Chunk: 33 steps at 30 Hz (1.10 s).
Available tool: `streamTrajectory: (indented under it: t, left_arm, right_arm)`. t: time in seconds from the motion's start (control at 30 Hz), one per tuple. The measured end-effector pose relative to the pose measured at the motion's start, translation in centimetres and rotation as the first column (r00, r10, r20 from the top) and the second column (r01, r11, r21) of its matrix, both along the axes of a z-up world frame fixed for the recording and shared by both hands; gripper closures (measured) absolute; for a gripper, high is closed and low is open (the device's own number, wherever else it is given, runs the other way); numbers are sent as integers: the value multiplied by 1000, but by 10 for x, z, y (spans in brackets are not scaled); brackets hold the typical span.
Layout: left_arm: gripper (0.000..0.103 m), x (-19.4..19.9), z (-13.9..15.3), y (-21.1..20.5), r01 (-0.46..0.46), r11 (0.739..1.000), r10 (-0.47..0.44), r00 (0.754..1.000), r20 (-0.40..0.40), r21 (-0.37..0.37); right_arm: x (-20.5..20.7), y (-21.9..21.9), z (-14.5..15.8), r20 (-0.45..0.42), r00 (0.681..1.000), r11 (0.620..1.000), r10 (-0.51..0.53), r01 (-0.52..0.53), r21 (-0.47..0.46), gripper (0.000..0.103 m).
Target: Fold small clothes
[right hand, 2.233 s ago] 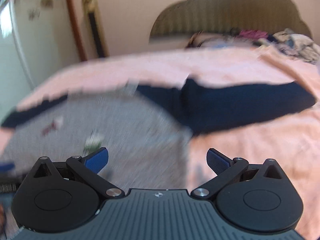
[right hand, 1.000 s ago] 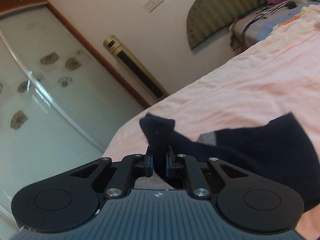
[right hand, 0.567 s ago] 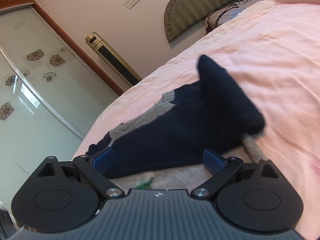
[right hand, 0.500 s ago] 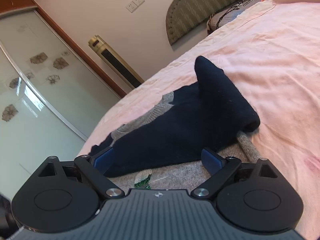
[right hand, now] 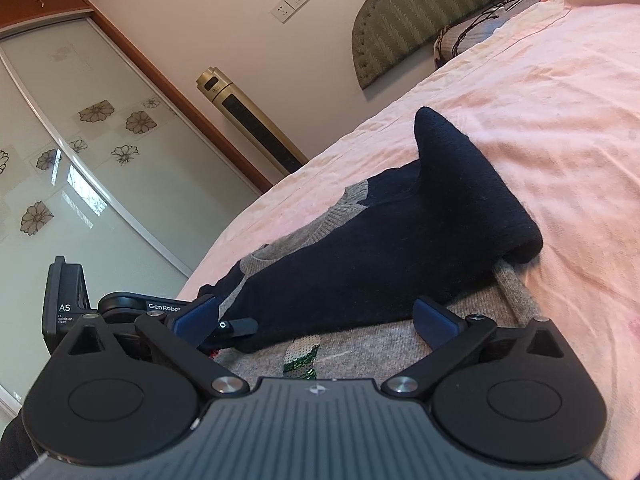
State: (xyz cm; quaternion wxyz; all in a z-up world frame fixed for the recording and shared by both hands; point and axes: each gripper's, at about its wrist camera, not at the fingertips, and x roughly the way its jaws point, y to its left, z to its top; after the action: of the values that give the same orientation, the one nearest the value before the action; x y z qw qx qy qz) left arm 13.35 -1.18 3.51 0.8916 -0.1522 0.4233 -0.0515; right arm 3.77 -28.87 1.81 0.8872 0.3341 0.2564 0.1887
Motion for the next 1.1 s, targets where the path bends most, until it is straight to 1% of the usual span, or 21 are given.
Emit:
streamTrajectory:
  t: [0.07,0.13,0.2,0.27,0.3,0.33,0.37,0.43,0.5,0.53,0.6,0.67,0.7,0.77,0.8,0.87,0.93,0.97,1.03,1.07,1.1]
  left_arm:
    - [97,-17,22,13,-19,1000,18,996,88,10]
    - [97,-28,33,31,-82,996,78,988,136,28]
    - [97,-33,26,50,-133,989,124,985,123,63]
    - [97,-28,1,63,-145,984,142,989,31,102]
    - [96,-28,-12,67,-141,985,143,990,-11,102]
    - [95,-34,-16,67,-129,986,125,991,48,103]
    - [93,-38,-16,63,-107,983,98,993,64,147]
    - [85,-50,-9,61,-131,976,119,990,78,172]
    - [66,-63,1,64,-176,965,156,981,113,195]
    - [63,-73,6,68,-201,959,172,973,153,201]
    - [47,-85,14,70,-211,954,155,955,252,214]
    - [33,-87,16,67,-190,951,107,942,318,242]
    - [33,-86,14,65,-167,958,84,941,328,233]
    - [33,-81,4,63,-119,977,55,943,327,179]
    - [33,-80,-4,62,-112,980,55,946,318,164]
    - [33,-77,-21,59,-119,977,63,952,300,174]
    - [33,-71,-24,66,-124,983,84,962,260,139]
    - [33,-72,-25,70,-139,984,106,958,267,109]
    - [33,-68,-30,77,-148,987,127,961,245,66]
    - [32,-69,-31,78,-150,987,131,960,249,58]
    - [31,-69,-31,78,-150,987,132,959,251,55]
  right_arm:
    - [-1,0,0,7,1000,1000,0,0,-6,0]
    - [-2,4,2,12,1000,1000,4,-3,-27,0]
    - [-1,8,3,12,1000,999,15,-15,-48,0]
    - [-1,12,4,14,999,997,31,-30,-76,0]
    - [-1,15,4,16,999,995,41,-39,-90,0]
    - [-1,18,5,18,999,993,50,-47,-106,0]
    - [-3,21,8,25,998,990,60,-57,-130,0]
    - [-9,30,16,42,995,979,94,-85,-185,0]
    - [-16,37,31,58,983,968,173,-158,-196,0]
    - [-19,38,40,78,975,964,207,-190,-186,0]
    - [-19,34,63,150,958,955,244,-211,-208,0]
    - [3,28,81,183,961,940,208,-145,-309,0]
    - [23,23,83,171,971,928,169,-99,-359,0]
    - [80,8,77,78,996,906,45,-8,-424,0]
    - [109,-1,68,14,1000,901,-12,17,-433,0]
    - [154,-21,46,-133,990,930,-40,-12,-367,11]
    - [177,-33,25,-260,965,966,-21,-48,-255,24]
    - [178,-33,20,-258,966,972,4,-64,-226,33]
    - [173,-25,18,-227,973,961,45,-105,-257,40]
    - [170,-22,16,-221,973,955,65,-125,-269,72]
    - [171,-21,14,-240,968,951,75,-141,-274,90]
